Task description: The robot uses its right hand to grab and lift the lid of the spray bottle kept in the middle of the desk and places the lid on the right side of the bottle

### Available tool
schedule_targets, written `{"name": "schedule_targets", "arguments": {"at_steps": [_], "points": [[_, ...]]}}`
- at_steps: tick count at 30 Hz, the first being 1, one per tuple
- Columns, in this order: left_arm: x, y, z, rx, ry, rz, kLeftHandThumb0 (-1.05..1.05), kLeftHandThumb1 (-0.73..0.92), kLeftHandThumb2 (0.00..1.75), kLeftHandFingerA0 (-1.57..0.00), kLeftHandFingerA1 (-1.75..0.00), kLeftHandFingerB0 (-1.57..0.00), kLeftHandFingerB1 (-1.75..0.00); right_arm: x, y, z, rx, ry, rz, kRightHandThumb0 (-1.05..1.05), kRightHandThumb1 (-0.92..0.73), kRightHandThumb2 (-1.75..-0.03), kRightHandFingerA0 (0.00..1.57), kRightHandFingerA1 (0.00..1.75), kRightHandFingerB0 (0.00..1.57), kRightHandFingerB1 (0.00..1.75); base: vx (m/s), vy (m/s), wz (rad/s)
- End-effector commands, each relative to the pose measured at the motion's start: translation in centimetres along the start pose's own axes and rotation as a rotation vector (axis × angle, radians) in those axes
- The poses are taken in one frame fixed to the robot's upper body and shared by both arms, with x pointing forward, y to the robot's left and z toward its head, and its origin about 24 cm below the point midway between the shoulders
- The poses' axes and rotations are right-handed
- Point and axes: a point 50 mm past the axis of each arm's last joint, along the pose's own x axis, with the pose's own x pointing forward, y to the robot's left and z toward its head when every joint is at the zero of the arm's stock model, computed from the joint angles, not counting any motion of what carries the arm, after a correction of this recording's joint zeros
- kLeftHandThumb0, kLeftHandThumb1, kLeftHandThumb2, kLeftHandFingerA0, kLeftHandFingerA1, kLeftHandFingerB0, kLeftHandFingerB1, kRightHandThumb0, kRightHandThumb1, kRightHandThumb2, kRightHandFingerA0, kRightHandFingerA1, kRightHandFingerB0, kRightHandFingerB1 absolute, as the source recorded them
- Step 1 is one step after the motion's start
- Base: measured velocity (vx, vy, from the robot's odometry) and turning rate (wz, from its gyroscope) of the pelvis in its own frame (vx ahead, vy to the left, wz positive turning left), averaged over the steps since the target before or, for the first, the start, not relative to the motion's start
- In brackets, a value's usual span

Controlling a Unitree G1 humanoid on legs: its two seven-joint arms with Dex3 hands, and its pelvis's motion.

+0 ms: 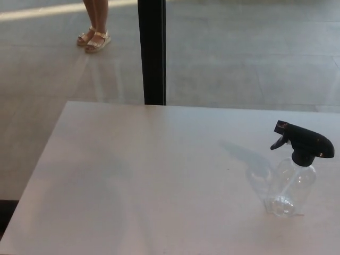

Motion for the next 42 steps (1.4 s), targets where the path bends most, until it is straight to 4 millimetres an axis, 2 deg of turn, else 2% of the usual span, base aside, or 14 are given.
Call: {"name": "schedule_targets", "arguments": {"at_steps": [1, 9, 14, 16, 17, 23, 24, 25, 30, 32, 33, 35, 37, 42], "points": [[0.0, 0.2, 0.5, -0.002, -0.028, -0.009, -0.88, 0.87, 0.66, -0.57, -0.54, -0.40, -0.40, 1.5, 2.2, 7.2, -0.015, -0.187, 0.128, -0.84, -0.64, -1.04, 0.02, 0.39, 0.00, 0.18, 0.00, 0.000, 0.00], [-0.1, 0.3, 0.4, -0.005, -0.028, -0.014, -0.90, 0.88, 0.66, -0.55, -0.54, -0.38, -0.40, -1.0, 9.8, 16.7, -0.239, -0.464, 0.564, -1.00, -0.66, -0.83, 0.00, 0.13, 0.00, 0.00, 0.00, 0.000, 0.00], [-0.2, 0.4, 0.6, -0.003, -0.033, -0.007, -0.89, 0.88, 0.66, -0.57, -0.53, -0.40, -0.40, -4.5, 13.7, 20.5, -0.354, -0.602, 0.730, -1.05, -0.64, -1.03, 0.02, 0.37, 0.00, 0.19, 0.00, 0.000, 0.00], [-0.2, 0.4, 0.6, 0.006, -0.036, -0.011, -0.89, 0.88, 0.66, -0.56, -0.52, -0.39, -0.40, -5.3, 14.4, 20.9, -0.384, -0.623, 0.774, -0.93, -0.71, -0.61, 0.00, 0.47, 0.00, 0.26, 0.00, 0.000, 0.00], [-0.2, 0.4, 0.6, 0.004, -0.033, -0.013, -0.89, 0.88, 0.66, -0.55, -0.53, -0.39, -0.40, -5.8, 14.9, 21.1, -0.401, -0.621, 0.802, -0.95, -0.59, -0.98, 0.09, 0.36, 0.02, 0.19, 0.00, 0.000, 0.00], [-0.1, 0.4, 0.7, -0.001, -0.036, -0.002, -0.88, 0.89, 0.66, -0.58, -0.54, -0.41, -0.40, -8.6, 18.7, 21.2, -0.732, -0.727, 0.880, -0.86, -0.55, -0.99, 0.04, 0.33, 0.06, 0.19, 0.00, 0.000, 0.00], [-0.1, 0.4, 0.8, 0.002, -0.039, -0.007, -0.88, 0.90, 0.67, -0.56, -0.55, -0.40, -0.41, -9.0, 19.5, 21.0, -0.776, -0.731, 0.899, -0.90, -0.72, -0.63, 0.04, 0.38, 0.02, 0.26, 0.00, 0.000, 0.00], [-0.1, 0.4, 0.8, 0.005, -0.039, -0.008, -0.88, 0.90, 0.67, -0.55, -0.54, -0.39, -0.41, -9.3, 19.9, 20.8, -0.809, -0.728, 0.911, -0.90, -0.57, -1.00, 0.06, 0.27, 0.08, 0.16, 0.00, 0.000, 0.00], [-0.2, 0.6, 0.7, 0.008, -0.041, -0.011, -0.87, 0.90, 0.67, -0.54, -0.53, -0.39, -0.40, -9.4, 21.7, 18.9, -0.886, -0.683, 0.987, -0.94, -0.60, -1.01, 0.03, 0.23, 0.11, 0.16, 0.00, 0.000, 0.00], [-0.2, 0.6, 1.1, 0.008, -0.050, -0.010, -0.86, 0.91, 0.67, -0.54, -0.53, -0.39, -0.41, -9.9, 22.3, 18.4, -0.907, -0.687, 1.012, -0.84, -0.54, -1.00, 0.01, 0.42, 0.08, 0.23, 0.00, 0.000, 0.00], [-0.1, 0.6, 1.1, 0.009, -0.052, -0.009, -0.86, 0.91, 0.67, -0.55, -0.54, -0.40, -0.41, -10.1, 22.5, 18.3, -0.918, -0.687, 1.018, -0.91, -0.74, -0.63, 0.11, 0.39, 0.08, 0.24, 0.00, 0.000, 0.00], [-0.1, 0.6, 1.1, 0.019, -0.049, -0.003, -0.86, 0.91, 0.67, -0.57, -0.54, -0.40, -0.40, -10.4, 22.8, 18.1, -0.946, -0.688, 1.028, -0.79, -0.52, -1.00, 0.10, 0.52, 0.00, 0.34, 0.00, 0.000, 0.00], [-0.2, 0.7, 1.1, 0.019, -0.047, -0.004, -0.87, 0.92, 0.67, -0.56, -0.53, -0.40, -0.40, -10.6, 22.9, 17.9, -0.968, -0.690, 1.034, -0.90, -0.76, -0.64, 0.17, 0.43, 0.12, 0.26, 0.00, 0.000, 0.00], [-0.3, 0.8, 1.1, 0.034, -0.052, -0.010, -0.88, 0.92, 0.68, -0.54, -0.52, -0.38, -0.40, -11.5, 23.3, 17.7, -1.052, -0.668, 1.073, -0.89, -0.77, -0.64, 0.19, 0.40, 0.17, 0.27, 0.00, 0.000, 0.00]]}}
